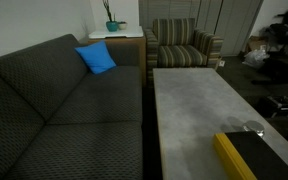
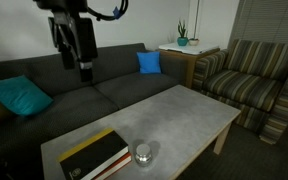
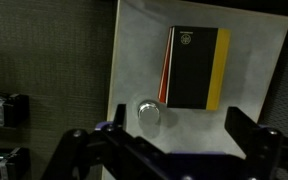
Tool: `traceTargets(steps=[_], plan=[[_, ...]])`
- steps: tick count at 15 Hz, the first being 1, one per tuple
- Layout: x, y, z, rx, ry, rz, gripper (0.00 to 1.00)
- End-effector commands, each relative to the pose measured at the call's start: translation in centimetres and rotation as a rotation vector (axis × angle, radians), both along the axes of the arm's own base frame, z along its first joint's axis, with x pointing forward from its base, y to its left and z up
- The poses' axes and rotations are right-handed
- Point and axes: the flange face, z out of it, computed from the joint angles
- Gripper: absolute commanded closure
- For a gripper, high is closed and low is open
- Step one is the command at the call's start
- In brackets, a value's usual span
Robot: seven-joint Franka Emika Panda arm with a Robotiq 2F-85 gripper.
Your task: Remove the lid from the silver candle container
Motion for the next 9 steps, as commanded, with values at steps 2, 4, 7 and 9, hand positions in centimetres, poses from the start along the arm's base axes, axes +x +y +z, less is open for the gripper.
traceTargets(steps=[2, 4, 7, 9], plan=[[1.4, -0.5, -8.7, 0.018, 0.067, -0.012, 0.0], [1.9, -0.4, -12.1, 0.048, 0.102, -0.005, 0.0], [1.1, 0.1, -12.0, 0.056, 0.114, -0.006, 0.0], [1.8, 0.3, -13.4, 0.064, 0.13, 0.0, 0.0]])
